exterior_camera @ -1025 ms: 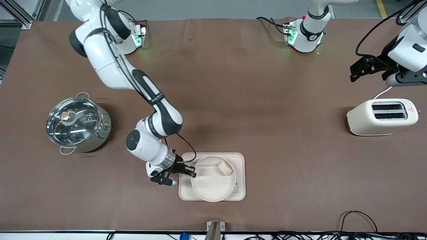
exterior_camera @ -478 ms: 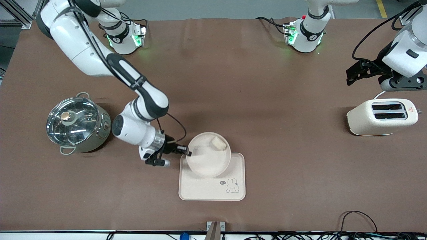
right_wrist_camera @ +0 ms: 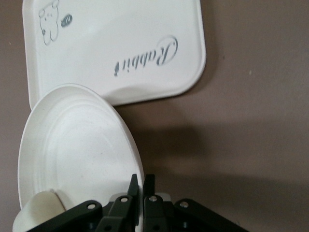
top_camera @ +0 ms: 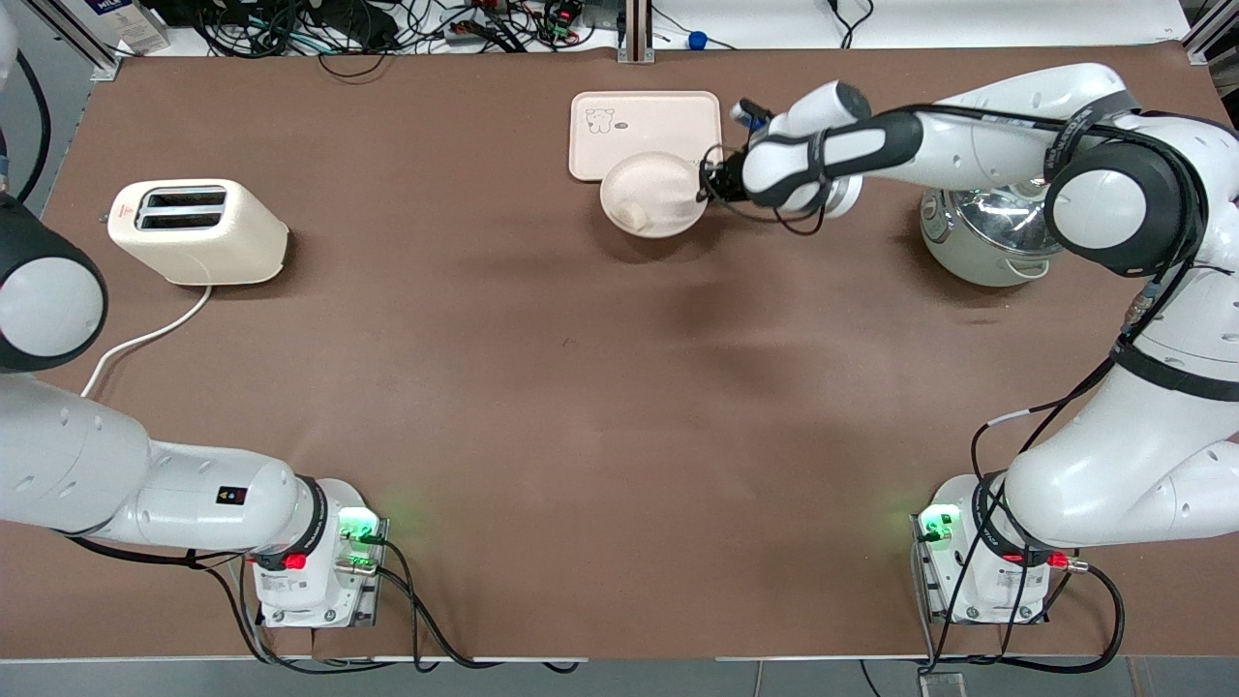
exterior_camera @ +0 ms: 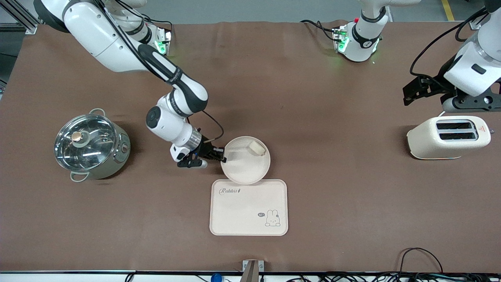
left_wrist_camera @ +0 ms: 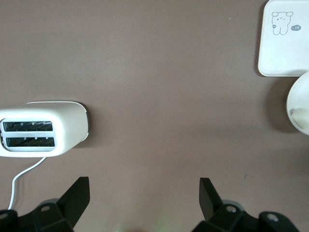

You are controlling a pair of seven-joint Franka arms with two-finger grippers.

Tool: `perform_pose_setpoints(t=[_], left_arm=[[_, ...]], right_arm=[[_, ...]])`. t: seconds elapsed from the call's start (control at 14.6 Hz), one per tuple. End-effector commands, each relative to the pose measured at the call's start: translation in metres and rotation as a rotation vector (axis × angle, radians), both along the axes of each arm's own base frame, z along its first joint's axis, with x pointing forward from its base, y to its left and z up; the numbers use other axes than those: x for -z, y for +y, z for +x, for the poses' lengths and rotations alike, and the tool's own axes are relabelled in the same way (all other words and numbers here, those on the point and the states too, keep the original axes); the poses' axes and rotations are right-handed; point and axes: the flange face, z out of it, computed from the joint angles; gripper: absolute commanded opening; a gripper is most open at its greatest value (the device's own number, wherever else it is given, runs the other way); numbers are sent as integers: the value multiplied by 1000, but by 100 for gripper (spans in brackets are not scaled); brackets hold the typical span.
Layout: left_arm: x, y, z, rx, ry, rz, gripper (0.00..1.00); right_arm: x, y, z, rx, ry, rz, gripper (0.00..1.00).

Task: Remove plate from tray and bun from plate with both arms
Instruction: 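Grasp the plate rim with the right gripper and lift it off the tray, then set the plate down beside the tray while the left gripper reaches the bun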

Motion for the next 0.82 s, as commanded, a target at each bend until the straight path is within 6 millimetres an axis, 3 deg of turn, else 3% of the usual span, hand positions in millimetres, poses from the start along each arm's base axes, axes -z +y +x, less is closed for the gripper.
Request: perform_pose_setpoints(t=[0.0, 0.2, 0.34, 0.48, 0.55, 0.61, 0.68, 0.75], left_arm=[[10, -15, 14, 23, 15, -2, 100], [38, -49, 23, 60, 29, -10, 100], [69, -77, 23, -31, 70, 4, 100], [97, -109, 22, -72, 50, 1, 100], [111, -122, 23, -88, 31, -9, 100], [132, -144, 25, -119, 21, -16, 100], [152, -167, 25, -172, 20, -20, 100], [175, -188, 26, -232, 25, -19, 100]], right_arm=[[-2, 0, -22, -8, -32, -16, 0], [9, 9, -35, -86, -77, -34, 0], [15, 0, -35, -91, -73, -44, 0], [16, -1, -34, -78, -65, -41, 8], [16, -2, -32, -71, -60, -38, 20], [19, -5, -30, -60, -51, -37, 46], [19, -7, -28, -57, -52, -37, 56], [18, -5, -30, -56, -51, -36, 75]])
